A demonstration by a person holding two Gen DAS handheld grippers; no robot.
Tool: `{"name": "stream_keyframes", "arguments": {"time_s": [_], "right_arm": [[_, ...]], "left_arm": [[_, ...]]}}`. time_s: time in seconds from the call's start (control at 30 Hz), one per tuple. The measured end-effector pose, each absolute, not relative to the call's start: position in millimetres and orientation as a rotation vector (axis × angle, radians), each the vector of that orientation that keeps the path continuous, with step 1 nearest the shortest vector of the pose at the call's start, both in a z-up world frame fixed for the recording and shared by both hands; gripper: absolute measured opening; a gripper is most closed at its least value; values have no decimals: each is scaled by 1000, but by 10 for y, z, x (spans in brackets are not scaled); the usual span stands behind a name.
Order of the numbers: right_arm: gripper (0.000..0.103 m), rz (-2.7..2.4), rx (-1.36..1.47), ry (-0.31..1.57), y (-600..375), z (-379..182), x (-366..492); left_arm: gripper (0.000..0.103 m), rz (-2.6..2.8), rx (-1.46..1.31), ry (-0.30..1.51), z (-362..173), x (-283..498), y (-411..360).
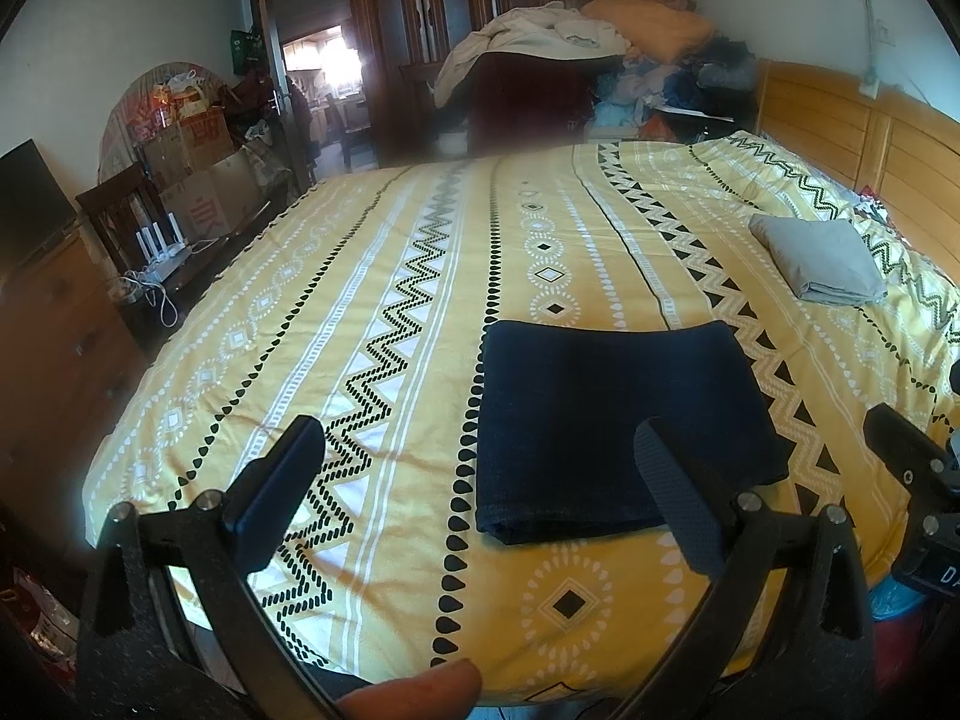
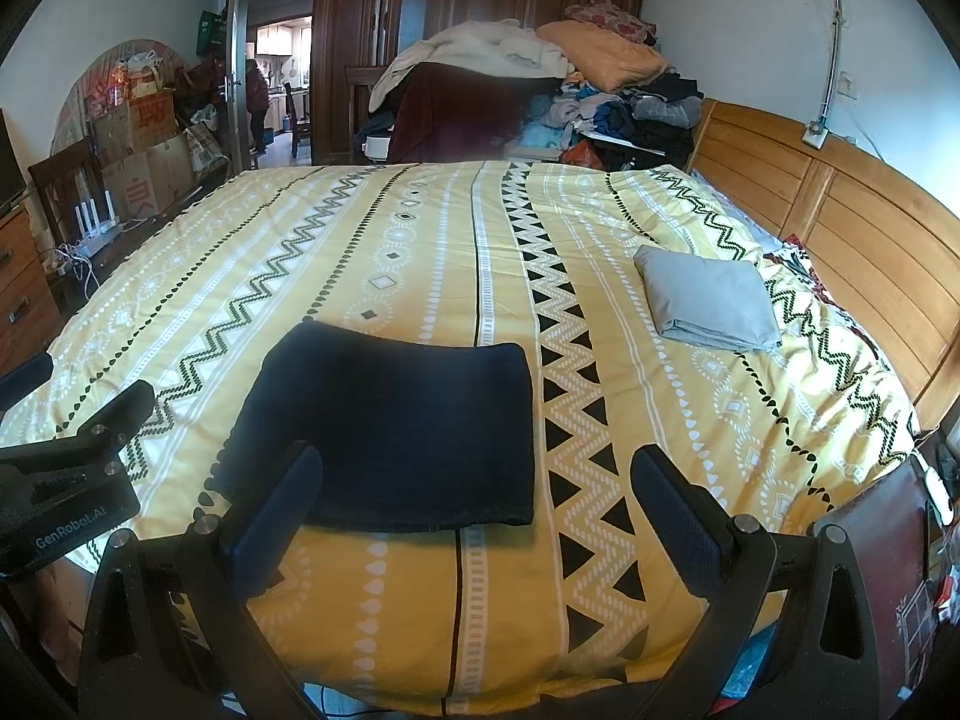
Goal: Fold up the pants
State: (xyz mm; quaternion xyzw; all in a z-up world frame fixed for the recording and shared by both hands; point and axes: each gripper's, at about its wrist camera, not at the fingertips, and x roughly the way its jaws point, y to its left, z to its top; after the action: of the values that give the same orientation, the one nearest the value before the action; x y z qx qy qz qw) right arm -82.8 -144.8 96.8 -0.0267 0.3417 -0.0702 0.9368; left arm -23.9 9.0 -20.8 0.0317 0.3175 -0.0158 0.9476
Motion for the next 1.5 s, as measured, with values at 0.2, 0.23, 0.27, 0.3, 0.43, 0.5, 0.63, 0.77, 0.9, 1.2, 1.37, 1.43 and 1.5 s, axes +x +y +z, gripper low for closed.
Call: {"name": "stream_keyframes", "arguments": {"time_s": [0.2, 0.23, 0.27, 0.3, 0.43, 0.5, 0.63, 0.77, 0.9, 1.2, 1.37, 1.43, 1.5], "right_arm": [[103, -144, -54, 699, -1453, 963, -827], [103, -144, -56, 698, -1457, 971, -823], [103, -144, -56, 699, -1461, 974, -822], [103, -144, -56, 698, -1457, 963, -825], [103, -143, -55, 698, -1464, 973, -823], [103, -143, -55, 700, -1469, 975, -818], [103, -143, -54, 700, -1465, 967, -830], [103, -147, -47, 699, -1472, 962, -859], [103, -150, -40, 703, -1473, 960, -905], [103, -150, -39, 701, -1477, 991, -898], [103, -147, -45, 705, -1452, 997, -885], [103, -146, -48, 703, -1440, 1006, -882], [103, -146, -49, 702, -1437, 1011, -874]], "left_arm": [[103, -32, 65, 645, -196, -247, 85], [103, -32, 66, 646, -196, -246, 86], [103, -33, 66, 646, -198, -249, 95], [103, -33, 66, 646, -199, -252, 101], [103, -32, 67, 646, -199, -247, 85], [103, -32, 66, 646, -201, -245, 81], [103, -29, 72, 649, -189, -247, 81], [103, -24, 82, 650, -147, -263, 90], [103, -17, 86, 648, -145, -226, 76], [103, -15, 88, 653, -174, -212, 64], [103, -14, 81, 658, -184, -214, 75], [103, -14, 79, 658, -189, -215, 73], [103, -13, 79, 658, -190, -214, 78]]}}
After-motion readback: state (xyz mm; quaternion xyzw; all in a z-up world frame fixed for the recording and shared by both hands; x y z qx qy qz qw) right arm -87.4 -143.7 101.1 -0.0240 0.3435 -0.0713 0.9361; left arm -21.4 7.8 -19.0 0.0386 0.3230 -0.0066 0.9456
